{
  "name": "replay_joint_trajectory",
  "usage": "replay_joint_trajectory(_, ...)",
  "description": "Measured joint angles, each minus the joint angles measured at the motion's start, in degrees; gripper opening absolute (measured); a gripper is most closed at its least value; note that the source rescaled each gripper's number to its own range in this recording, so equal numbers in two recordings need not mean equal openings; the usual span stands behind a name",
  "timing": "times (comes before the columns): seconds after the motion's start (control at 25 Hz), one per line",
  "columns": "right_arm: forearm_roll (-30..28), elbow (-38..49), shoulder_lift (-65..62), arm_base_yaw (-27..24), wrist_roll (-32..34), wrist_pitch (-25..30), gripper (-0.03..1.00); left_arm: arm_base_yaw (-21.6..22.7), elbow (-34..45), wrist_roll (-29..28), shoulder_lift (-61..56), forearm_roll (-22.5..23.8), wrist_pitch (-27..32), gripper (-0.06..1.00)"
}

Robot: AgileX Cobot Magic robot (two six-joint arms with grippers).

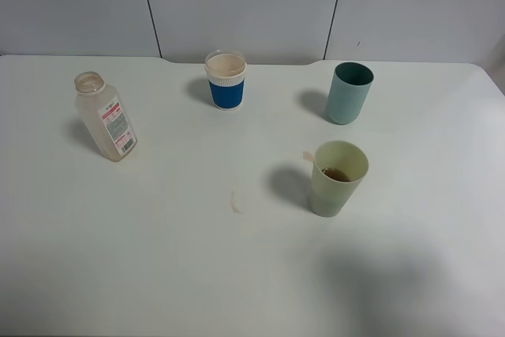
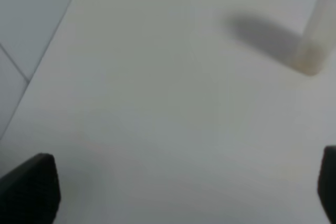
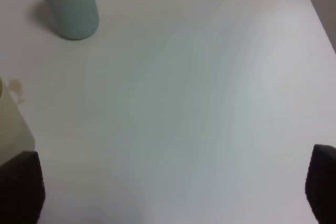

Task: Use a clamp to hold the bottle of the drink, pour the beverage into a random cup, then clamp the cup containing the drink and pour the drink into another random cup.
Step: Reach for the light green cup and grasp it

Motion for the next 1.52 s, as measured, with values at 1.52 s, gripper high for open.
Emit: replay_joint_trajectory(1.52,0.0,0.0,0.0,0.0,0.0,0.0,1.00,0.0,2.4,1.3,0.0,-4.8,-11.4,1.00)
